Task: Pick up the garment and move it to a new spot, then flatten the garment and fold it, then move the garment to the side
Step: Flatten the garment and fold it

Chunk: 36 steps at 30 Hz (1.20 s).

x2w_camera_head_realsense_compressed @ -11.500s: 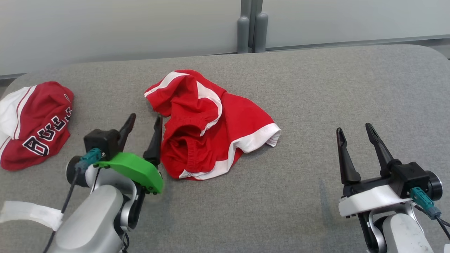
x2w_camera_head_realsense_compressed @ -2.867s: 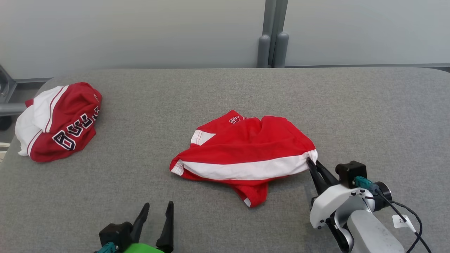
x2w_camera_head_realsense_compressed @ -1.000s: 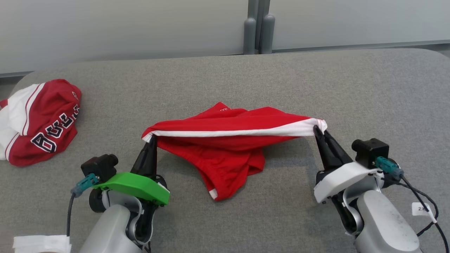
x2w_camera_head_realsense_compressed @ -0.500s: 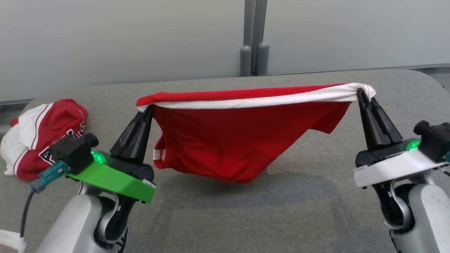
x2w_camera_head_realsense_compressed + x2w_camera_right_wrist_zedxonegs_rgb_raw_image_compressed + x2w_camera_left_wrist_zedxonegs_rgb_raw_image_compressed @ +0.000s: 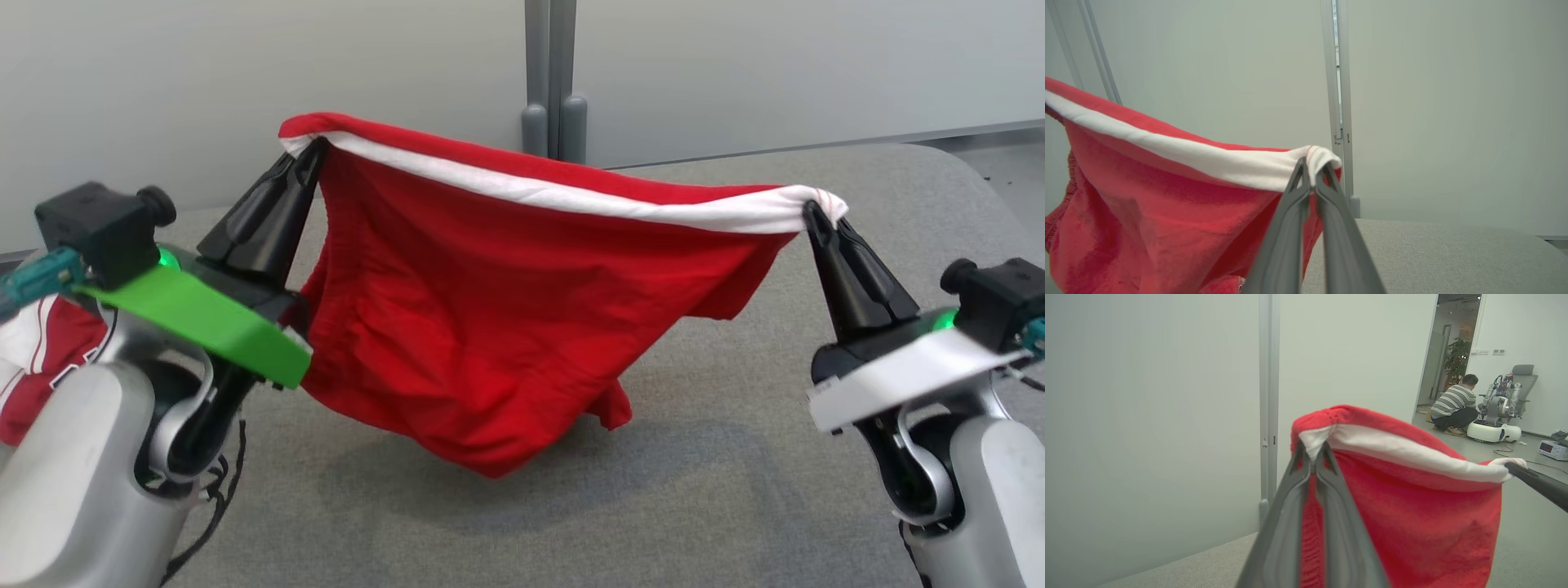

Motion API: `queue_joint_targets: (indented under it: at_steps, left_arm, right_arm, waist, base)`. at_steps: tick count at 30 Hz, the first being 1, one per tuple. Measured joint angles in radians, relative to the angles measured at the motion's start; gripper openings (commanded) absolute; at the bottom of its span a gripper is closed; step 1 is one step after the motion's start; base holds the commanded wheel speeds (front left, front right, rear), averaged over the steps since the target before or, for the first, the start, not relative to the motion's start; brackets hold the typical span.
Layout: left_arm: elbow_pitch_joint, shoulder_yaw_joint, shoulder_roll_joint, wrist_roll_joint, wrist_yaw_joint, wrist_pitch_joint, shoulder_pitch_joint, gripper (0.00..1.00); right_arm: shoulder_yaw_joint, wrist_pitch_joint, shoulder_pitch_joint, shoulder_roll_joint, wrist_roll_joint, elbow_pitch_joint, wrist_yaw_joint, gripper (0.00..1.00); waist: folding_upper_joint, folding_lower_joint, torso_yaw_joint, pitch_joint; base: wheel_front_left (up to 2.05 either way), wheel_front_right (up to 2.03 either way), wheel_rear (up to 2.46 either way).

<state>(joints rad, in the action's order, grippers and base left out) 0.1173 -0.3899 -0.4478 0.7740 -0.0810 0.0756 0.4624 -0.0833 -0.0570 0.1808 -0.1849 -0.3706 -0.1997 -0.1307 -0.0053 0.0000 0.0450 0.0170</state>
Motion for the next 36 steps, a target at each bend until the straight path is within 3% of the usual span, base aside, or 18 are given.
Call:
queue_joint_targets:
  at_steps: [6, 12, 20, 25, 36]
  left_arm:
    - [-0.197, -0.012, 0.011, 0.029, -0.020, 0.084, 0.217, 0.00]
    - [-0.427, -0.038, 0.016, -0.036, -0.034, 0.105, 0.490, 0.00]
    - [-0.579, -0.067, 0.018, -0.143, -0.044, -0.087, 0.787, 0.00]
    - [-0.630, -0.130, 0.023, -0.077, -0.047, -0.151, 0.751, 0.00]
    - [-0.517, -0.287, -0.064, 0.135, -0.048, -0.325, 0.320, 0.00]
  right_arm:
    - [-0.088, -0.028, 0.244, -0.014, -0.033, 0.166, 0.000, 0.00]
    - [-0.116, 0.058, 0.592, 0.024, -0.033, 0.430, 0.000, 0.00]
    - [-0.111, 0.245, 0.900, 0.075, 0.016, 0.647, 0.000, 0.00]
    - [-0.165, 0.283, 0.860, 0.083, 0.013, 0.690, 0.000, 0.00]
    - [-0.265, 0.314, 0.498, 0.072, -0.059, 0.717, 0.000, 0.00]
  waist:
    - [0.0000, 0.0000, 0.016, -0.059]
    - [0.0000, 0.0000, 0.046, -0.144]
    - [0.0000, 0.0001, 0.108, -0.248]
    - [0.0000, 0.0001, 0.136, -0.299]
    - [0.0000, 0.0000, 0.126, -0.357]
  base:
    - [0.00, 0.00, 0.00]
    - [0.00, 0.00, 0.00]
    - [0.00, 0.00, 0.00]
    - [0.00, 0.00, 0.00]
    - [0.00, 0.00, 0.00]
